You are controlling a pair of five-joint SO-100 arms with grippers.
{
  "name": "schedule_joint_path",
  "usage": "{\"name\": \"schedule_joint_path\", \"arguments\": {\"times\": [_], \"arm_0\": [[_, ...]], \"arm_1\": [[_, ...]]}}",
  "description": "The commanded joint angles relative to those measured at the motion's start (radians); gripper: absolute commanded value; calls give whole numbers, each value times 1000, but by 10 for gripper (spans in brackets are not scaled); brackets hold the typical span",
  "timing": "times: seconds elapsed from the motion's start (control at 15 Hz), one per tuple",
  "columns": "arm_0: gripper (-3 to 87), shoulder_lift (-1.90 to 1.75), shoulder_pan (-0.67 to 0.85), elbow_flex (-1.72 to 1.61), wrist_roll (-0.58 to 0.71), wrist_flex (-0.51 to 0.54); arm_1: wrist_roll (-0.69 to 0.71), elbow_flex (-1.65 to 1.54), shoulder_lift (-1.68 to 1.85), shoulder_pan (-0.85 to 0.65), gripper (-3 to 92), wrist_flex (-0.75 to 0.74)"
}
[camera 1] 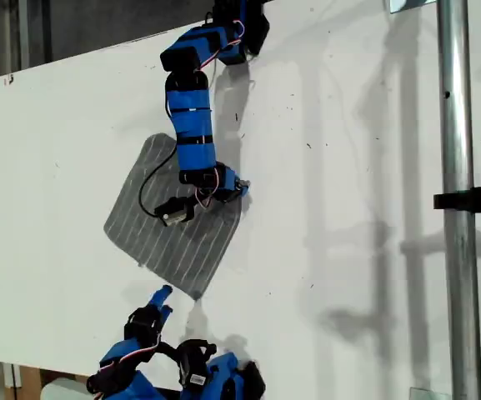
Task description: Grasp corners of a towel and fold twice.
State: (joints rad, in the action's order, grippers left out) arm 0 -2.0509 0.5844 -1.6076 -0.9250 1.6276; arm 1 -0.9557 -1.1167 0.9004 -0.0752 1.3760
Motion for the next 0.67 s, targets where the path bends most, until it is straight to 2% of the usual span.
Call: {"name": "schedule_joint_path", "arguments": {"times": [0.0, 0.13, 0.33, 0.6], "arm_0": [[306, 3, 55, 26, 38, 15], [305, 32, 87, -110, 66, -72], [300, 107, 127, -368, 74, -331], [300, 284, 129, -471, 41, -515]], "arm_1": [[5, -2, 51, 8, -2, -8], [3, -2, 57, 11, -2, -12], [3, -3, 67, 17, -2, -14], [2, -20, 94, 20, -2, -12]]}}
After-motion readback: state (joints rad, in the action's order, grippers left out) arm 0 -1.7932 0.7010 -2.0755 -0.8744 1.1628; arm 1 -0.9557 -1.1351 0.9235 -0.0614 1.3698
